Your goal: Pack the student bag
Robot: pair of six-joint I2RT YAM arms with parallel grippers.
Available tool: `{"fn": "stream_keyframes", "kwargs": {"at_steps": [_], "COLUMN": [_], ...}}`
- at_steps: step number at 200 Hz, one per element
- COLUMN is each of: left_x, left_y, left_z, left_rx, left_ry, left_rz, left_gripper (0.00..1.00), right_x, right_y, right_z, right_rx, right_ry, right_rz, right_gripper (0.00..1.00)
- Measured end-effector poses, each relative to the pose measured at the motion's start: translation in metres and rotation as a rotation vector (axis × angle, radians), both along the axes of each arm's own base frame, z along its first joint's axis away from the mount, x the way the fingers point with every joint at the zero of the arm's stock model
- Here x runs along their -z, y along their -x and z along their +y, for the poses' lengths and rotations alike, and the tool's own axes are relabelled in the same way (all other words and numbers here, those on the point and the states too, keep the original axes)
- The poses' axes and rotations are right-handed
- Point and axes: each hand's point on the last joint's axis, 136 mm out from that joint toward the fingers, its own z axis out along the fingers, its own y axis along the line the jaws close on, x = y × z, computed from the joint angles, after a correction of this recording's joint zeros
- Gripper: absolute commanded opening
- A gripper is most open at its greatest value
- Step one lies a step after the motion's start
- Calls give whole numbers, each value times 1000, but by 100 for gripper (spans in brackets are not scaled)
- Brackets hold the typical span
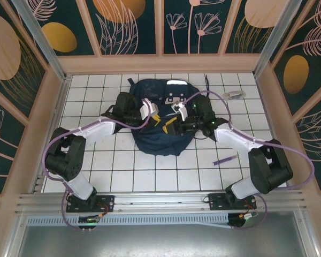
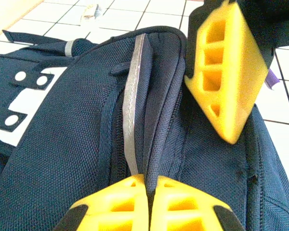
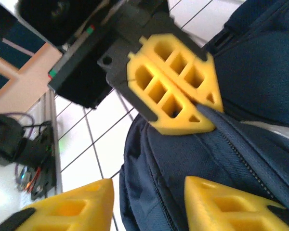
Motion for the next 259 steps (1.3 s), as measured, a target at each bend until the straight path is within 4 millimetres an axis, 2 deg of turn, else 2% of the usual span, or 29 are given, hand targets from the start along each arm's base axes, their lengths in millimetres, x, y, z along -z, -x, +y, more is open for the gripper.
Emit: {"fn": "stream_keyframes", "kwargs": {"at_steps": [13, 32, 56, 79, 103, 121, 149, 166, 219, 259], "left_x": [0, 1, 3, 3, 2, 1, 4, 8, 12, 20], "left_y": [0, 1, 2, 2, 1, 0, -5, -8, -16, -26], "left_z": [-1, -3, -4, -5, -6, -6, -5, -3, 7, 16], "left_rx": [-3, -6, -3, -4, -2, -4, -15, -25, -65, -113], "left_ry": [5, 11, 20, 24, 28, 28, 24, 19, 16, 5], "left_rz": [11, 35, 63, 71, 73, 76, 85, 96, 125, 148], "left_gripper": [0, 0, 0, 0, 0, 0, 0, 0, 0, 0], "right_x": [-7, -11, -1, 13, 31, 35, 34, 33, 35, 48], "right_y": [-4, -12, -26, -34, -34, -37, -43, -44, -43, -45], "right_z": [-12, -40, -70, -82, -77, -71, -62, -53, -34, -16], "right_rx": [96, 275, 445, 500, 475, 456, 413, 369, 239, 208], "right_ry": [15, 53, 116, 152, 186, 196, 192, 183, 173, 158], "right_rz": [-56, -125, -121, -78, -25, 0, 6, 7, -6, 1], "right_gripper": [51, 59, 59, 56, 52, 46, 13, 0, 0, 0]}}
